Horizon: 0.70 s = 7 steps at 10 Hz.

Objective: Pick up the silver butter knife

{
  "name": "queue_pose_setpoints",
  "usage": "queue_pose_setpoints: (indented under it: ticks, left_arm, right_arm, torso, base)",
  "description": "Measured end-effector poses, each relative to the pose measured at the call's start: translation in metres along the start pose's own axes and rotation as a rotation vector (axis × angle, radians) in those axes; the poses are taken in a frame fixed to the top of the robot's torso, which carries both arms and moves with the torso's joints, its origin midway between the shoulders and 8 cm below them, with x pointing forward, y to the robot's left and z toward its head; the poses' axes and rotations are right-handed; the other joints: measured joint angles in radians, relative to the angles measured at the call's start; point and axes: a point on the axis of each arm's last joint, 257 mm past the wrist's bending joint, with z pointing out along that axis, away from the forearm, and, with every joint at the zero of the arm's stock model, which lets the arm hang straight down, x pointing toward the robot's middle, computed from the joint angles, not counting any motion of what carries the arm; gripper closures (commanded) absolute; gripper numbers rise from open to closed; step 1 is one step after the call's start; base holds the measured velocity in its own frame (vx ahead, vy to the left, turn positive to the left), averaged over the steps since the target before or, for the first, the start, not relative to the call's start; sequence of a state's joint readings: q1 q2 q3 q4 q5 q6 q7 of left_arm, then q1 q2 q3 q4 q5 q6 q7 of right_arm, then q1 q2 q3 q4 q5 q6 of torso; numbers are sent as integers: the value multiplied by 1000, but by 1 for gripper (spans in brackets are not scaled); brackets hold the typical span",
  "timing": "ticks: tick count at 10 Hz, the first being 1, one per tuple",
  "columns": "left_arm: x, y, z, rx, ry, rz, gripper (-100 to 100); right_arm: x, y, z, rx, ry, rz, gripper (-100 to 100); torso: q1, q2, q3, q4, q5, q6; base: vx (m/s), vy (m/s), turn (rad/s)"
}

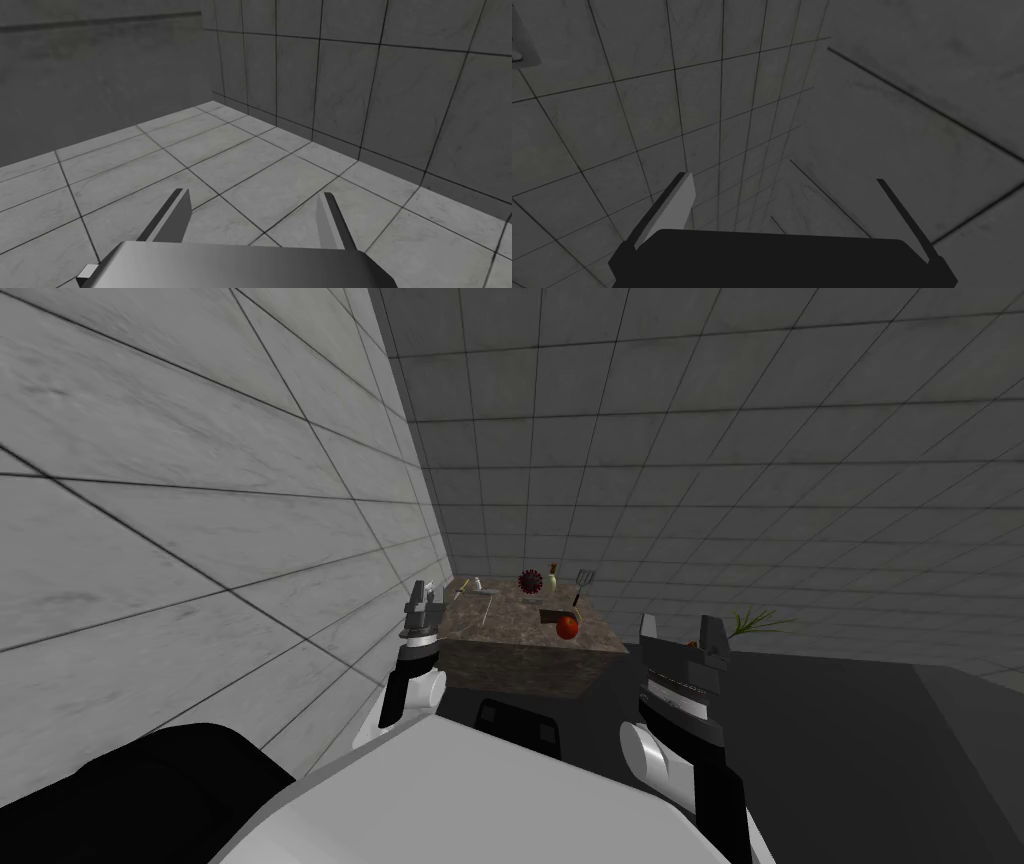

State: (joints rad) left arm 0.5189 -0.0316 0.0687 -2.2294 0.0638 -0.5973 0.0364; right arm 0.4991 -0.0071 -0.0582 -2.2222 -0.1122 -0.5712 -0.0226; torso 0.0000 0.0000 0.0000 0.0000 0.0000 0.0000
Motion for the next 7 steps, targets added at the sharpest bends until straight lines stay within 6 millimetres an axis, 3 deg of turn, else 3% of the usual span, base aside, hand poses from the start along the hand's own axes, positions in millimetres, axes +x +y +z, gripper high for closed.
queue_pose_setpoints:
  ticks: [7]
  left_arm:
    - [15, 39, -5, -104, 164, 51, -100]
  right_arm:
    - [0, 0, 0, 0, 0, 0, 0]
  torso:
    - [1, 2, 1, 0, 0, 0]
  base:
    - [-19, 11, -70]
